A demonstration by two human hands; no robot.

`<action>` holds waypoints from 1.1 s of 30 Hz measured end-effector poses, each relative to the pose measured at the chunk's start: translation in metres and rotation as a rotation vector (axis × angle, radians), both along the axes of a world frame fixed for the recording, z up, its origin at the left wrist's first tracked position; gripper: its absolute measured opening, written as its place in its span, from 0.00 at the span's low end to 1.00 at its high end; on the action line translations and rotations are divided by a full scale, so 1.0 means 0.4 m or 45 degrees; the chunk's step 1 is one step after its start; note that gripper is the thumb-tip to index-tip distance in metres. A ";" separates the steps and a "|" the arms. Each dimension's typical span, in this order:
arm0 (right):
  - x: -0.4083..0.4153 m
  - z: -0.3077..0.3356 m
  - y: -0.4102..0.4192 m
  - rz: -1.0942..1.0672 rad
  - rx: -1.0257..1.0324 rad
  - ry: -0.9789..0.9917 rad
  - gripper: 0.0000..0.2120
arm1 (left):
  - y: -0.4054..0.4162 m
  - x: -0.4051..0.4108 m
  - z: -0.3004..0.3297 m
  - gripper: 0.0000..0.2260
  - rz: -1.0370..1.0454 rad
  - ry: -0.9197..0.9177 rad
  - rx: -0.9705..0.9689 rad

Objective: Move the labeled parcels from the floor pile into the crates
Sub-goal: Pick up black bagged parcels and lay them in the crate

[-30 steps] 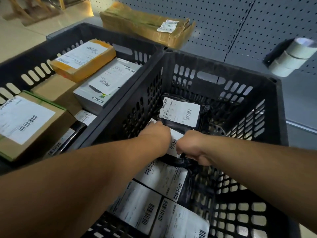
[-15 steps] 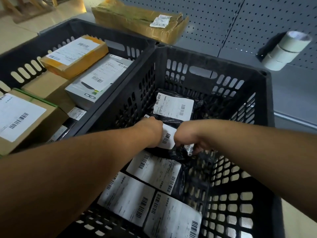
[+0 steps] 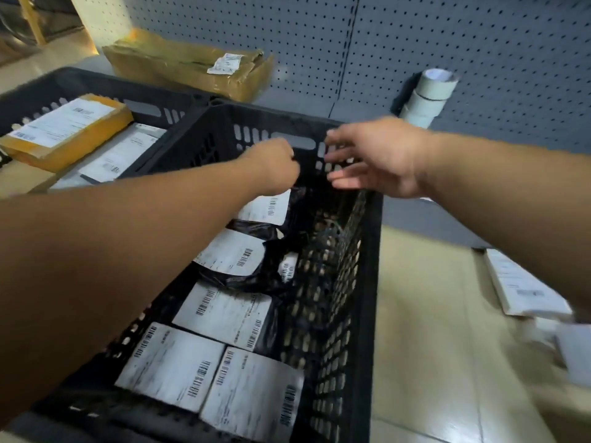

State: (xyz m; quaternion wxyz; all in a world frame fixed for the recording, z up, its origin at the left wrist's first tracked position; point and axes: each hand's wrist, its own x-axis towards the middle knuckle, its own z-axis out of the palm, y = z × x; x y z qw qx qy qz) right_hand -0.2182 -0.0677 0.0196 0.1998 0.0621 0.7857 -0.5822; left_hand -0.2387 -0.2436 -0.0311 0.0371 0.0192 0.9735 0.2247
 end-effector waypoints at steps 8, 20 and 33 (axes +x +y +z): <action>0.057 0.047 0.400 -0.320 0.002 0.164 0.18 | 0.279 0.014 0.132 0.14 0.044 0.292 0.487; 0.228 -0.063 0.961 -0.883 0.223 0.019 0.26 | 0.735 0.163 0.071 0.10 -0.375 -0.008 0.512; 0.364 -0.182 1.339 -1.200 0.291 -0.124 0.22 | 1.143 0.238 -0.076 0.10 -0.294 -0.508 0.618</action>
